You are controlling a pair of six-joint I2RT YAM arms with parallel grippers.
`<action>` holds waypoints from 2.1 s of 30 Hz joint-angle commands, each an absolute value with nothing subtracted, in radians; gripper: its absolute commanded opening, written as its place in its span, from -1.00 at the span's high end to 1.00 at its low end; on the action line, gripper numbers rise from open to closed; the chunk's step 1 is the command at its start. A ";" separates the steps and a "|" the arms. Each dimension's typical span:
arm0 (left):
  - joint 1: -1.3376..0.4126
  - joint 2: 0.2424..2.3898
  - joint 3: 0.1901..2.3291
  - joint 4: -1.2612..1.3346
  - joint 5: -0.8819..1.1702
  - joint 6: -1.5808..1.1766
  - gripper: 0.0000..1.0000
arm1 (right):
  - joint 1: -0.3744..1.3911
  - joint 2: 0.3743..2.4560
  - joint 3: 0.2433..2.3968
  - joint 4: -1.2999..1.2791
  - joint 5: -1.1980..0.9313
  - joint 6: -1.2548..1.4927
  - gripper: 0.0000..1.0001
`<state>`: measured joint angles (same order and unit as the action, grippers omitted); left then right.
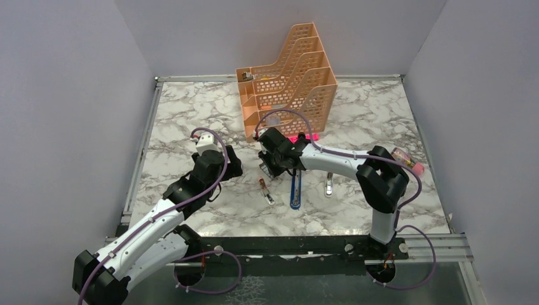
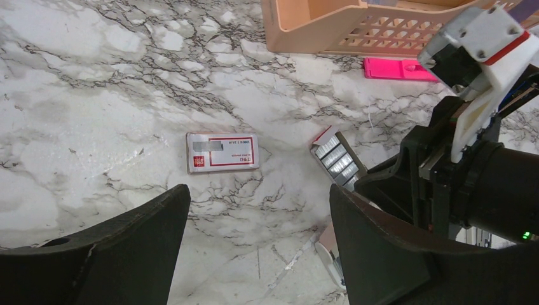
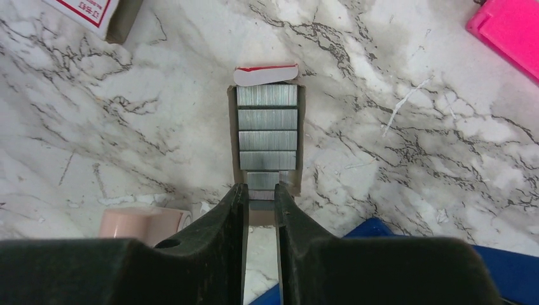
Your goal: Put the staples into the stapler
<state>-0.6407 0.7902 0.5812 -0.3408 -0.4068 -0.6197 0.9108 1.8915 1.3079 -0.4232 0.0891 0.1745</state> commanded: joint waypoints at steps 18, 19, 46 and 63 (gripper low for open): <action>-0.637 0.762 0.573 -0.326 -0.394 -0.614 -0.63 | 0.957 1.792 1.188 -0.611 -0.046 0.179 0.49; -0.636 0.763 0.572 -0.327 -0.393 -0.614 -0.63 | 0.962 1.800 1.191 -0.611 -0.048 0.178 0.49; -0.636 0.762 0.572 -0.324 -0.387 -0.613 -0.63 | 0.986 1.801 1.174 -0.536 0.153 0.417 0.20; -0.636 0.753 0.570 -0.321 -0.378 -0.614 -0.63 | 1.025 1.808 1.132 -0.579 0.266 0.625 0.19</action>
